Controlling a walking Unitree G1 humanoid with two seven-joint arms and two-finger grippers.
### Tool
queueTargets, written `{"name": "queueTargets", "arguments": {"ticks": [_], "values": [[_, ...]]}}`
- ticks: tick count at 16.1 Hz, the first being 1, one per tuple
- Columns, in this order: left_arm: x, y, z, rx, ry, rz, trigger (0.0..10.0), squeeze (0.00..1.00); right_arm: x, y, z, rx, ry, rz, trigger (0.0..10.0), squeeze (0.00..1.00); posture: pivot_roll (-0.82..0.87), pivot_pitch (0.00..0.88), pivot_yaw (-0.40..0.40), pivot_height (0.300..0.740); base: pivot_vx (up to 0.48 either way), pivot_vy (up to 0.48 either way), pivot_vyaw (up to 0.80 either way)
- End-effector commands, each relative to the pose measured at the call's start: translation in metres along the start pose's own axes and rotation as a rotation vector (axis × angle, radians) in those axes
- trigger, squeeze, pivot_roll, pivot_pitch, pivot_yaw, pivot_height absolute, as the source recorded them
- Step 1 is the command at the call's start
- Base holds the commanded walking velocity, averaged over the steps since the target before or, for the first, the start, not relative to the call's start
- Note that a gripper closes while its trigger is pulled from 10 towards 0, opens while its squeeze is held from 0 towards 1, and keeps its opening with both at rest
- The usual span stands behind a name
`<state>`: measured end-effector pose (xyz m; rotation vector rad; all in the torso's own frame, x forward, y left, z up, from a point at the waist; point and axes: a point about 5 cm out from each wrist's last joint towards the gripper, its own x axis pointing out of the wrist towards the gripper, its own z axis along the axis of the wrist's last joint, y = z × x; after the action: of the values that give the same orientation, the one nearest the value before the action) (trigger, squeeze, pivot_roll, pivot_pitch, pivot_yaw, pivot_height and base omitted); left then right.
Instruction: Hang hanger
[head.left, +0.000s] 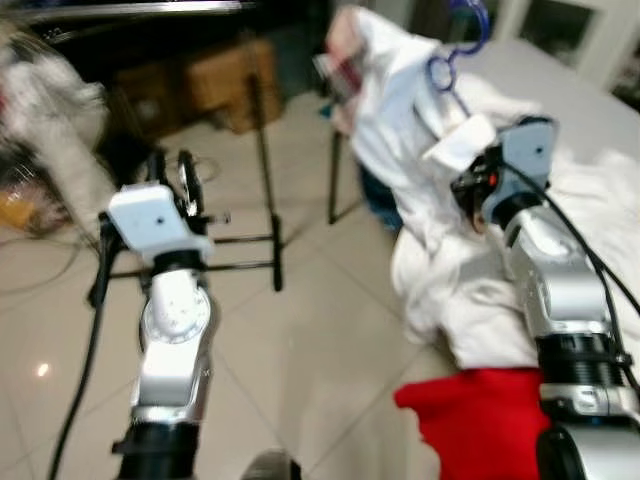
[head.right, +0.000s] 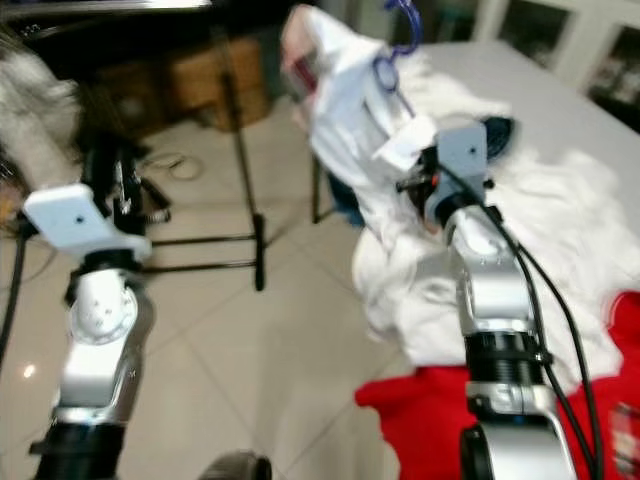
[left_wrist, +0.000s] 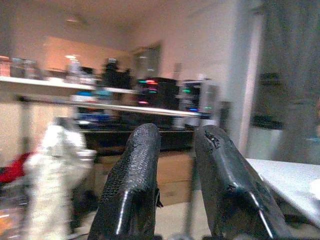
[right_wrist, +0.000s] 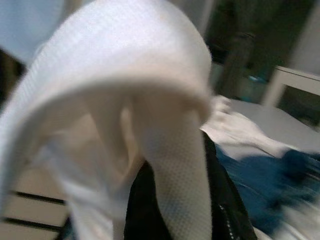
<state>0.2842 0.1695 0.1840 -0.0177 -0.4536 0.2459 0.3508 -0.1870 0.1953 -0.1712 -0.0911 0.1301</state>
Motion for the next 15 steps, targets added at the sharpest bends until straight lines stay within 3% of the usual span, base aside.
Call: {"name": "queueTargets", "arguments": {"ticks": [1, 8, 11, 13, 14, 15], "values": [[0.001, -0.004, 0.003, 0.000, -0.021, -0.020, 10.0, 0.00, 0.001, -0.004, 0.011, -0.009, -0.049, -0.013, 10.0, 0.00, 0.08, 0.000, 0.031, 0.740, 0.000, 0.000, 0.79], [-0.001, -0.005, 0.003, -0.002, -0.019, -0.029, 10.0, 0.00, -0.003, 0.002, 0.027, 0.031, -0.153, 0.037, 10.0, 0.00, 0.08, 0.000, 0.033, 0.740, 0.000, 0.000, 0.11], [-0.004, -0.005, -0.002, -0.026, -0.002, -0.052, 10.0, 0.00, -0.014, 0.030, 0.035, 0.045, -0.218, 0.241, 10.0, 0.00, 0.08, 0.000, 0.032, 0.740, 0.000, 0.000, 0.00], [-0.010, -0.005, -0.010, -0.036, 0.025, -0.073, 10.0, 0.00, -0.021, 0.047, 0.026, 0.034, -0.196, 0.314, 10.0, 0.00, 0.08, 0.000, 0.029, 0.740, 0.000, 0.000, 0.00], [-0.019, -0.004, -0.022, -0.034, 0.070, -0.094, 10.0, 0.00, -0.028, 0.067, 0.011, 0.037, -0.149, 0.370, 10.0, 0.00, 0.08, 0.000, 0.023, 0.740, 0.000, 0.000, 0.00], [-0.024, -0.003, -0.027, -0.031, 0.090, -0.103, 10.0, 0.00, -0.031, 0.076, 0.004, 0.035, -0.129, 0.396, 10.0, 0.00, 0.08, 0.000, 0.022, 0.740, 0.000, 0.000, 0.00]]}}
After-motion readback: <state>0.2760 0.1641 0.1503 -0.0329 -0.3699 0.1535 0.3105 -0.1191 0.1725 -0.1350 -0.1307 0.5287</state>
